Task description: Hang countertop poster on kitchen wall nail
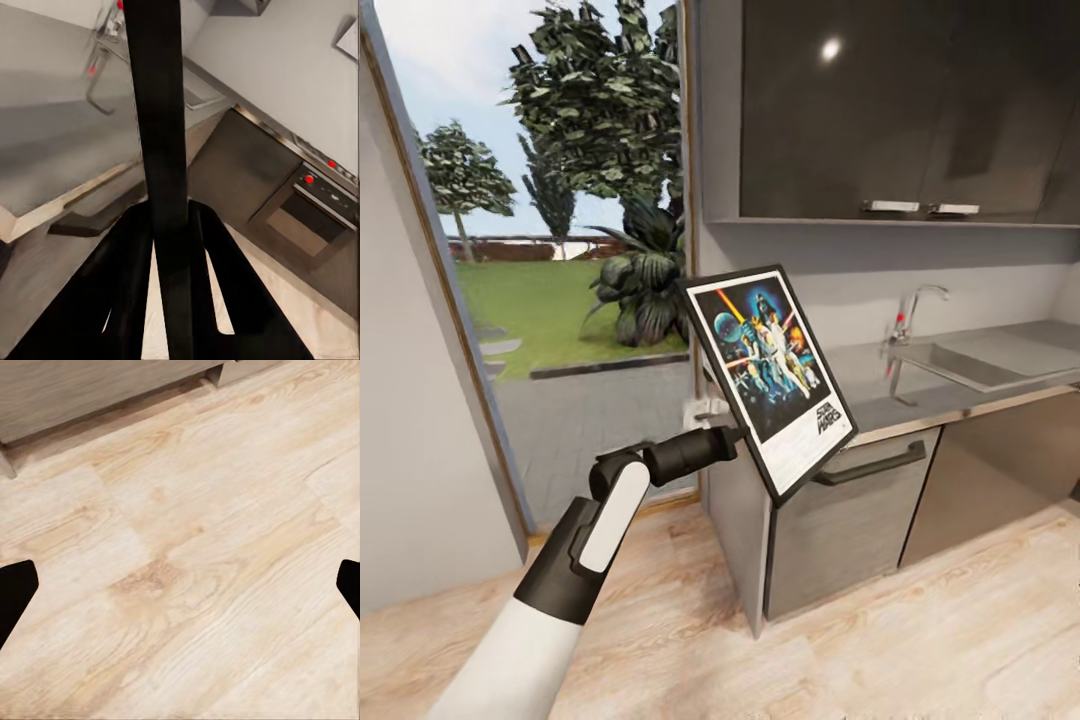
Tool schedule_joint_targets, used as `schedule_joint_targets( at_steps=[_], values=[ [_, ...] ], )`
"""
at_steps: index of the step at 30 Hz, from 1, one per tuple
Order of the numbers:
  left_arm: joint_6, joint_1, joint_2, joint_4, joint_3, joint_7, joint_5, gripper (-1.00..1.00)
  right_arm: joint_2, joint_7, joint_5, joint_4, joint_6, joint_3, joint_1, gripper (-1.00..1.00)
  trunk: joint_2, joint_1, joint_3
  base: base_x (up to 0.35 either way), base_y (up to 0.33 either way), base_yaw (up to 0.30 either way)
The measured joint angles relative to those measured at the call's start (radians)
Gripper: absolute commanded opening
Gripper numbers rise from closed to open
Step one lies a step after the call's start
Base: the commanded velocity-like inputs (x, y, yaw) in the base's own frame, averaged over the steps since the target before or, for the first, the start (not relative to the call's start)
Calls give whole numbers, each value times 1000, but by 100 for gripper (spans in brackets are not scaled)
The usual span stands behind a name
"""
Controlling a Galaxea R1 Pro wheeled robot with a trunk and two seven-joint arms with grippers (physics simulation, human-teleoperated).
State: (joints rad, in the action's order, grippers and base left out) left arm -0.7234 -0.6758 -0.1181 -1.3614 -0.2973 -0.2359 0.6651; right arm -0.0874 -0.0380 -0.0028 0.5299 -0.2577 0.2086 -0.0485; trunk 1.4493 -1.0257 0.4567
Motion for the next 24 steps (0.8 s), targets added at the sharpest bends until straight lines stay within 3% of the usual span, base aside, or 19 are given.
schedule_joint_targets(
  at_steps=[4,5,8,12,14,17,19,21,24],
  values=[
    [-7,0,0,-1,-16,-13,1,-100,0,0,0,0,0,0,0,100,0,0,0,-332,0,18],
    [-11,0,1,-2,-19,-64,6,-100,0,0,0,0,0,0,0,100,0,0,0,-336,0,6],
    [-13,0,4,-1,-21,-126,-1,-100,0,0,0,0,0,0,0,100,0,0,0,-337,0,3],
    [-13,0,25,-1,-23,-162,-6,-100,0,1,0,0,0,0,0,100,0,0,0,-338,0,1],
    [-13,0,53,-2,-40,-173,-7,-100,-1,2,0,1,0,0,0,100,0,0,0,-335,0,0],
    [-11,0,111,-2,-117,-236,-7,-100,-7,4,0,4,0,0,0,100,0,0,0,-241,0,0],
    [-10,0,145,-1,-145,-284,-9,-100,-14,6,-1,5,0,0,0,100,0,0,0,-131,0,0],
    [-5,2,193,-1,-173,-350,-11,-100,-29,12,-2,7,0,0,0,100,0,0,0,-67,0,0],
    [16,13,243,2,-190,-408,-14,-100,-41,35,-3,11,0,-1,1,100,0,1,0,-34,0,0]
  ],
)
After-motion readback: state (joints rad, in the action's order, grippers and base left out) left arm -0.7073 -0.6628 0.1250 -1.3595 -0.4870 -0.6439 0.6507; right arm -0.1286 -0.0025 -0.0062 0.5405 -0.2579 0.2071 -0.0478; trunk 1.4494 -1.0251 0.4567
